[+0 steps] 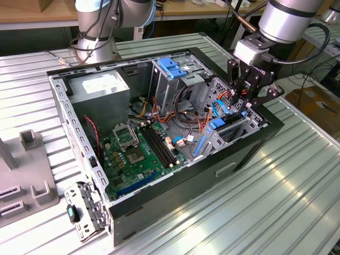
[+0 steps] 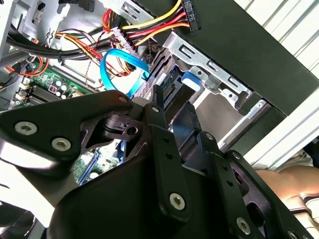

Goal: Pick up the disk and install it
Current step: 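Insert the second disk wire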

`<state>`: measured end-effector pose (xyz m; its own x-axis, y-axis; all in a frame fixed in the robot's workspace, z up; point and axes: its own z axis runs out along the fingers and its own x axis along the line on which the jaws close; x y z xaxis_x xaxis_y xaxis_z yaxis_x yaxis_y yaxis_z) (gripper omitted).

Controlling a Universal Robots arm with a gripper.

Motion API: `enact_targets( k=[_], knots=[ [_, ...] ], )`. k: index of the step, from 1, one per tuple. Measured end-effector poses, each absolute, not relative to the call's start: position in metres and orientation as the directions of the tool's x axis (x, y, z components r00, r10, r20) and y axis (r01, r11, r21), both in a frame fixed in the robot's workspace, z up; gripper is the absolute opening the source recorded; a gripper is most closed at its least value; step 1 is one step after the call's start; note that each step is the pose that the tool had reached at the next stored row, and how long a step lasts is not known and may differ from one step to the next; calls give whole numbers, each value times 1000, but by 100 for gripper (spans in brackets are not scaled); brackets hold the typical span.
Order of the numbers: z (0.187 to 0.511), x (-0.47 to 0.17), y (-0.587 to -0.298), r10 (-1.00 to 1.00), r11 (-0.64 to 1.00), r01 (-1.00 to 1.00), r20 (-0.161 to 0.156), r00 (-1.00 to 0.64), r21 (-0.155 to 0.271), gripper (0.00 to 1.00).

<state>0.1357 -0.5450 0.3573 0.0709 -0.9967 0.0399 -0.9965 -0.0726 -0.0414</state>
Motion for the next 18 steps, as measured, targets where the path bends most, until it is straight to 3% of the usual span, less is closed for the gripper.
enact_targets(
  k=[18],
  knots=[
    [357,137,-544,-990,-140,-989,40,138,-42,35]
  ],
)
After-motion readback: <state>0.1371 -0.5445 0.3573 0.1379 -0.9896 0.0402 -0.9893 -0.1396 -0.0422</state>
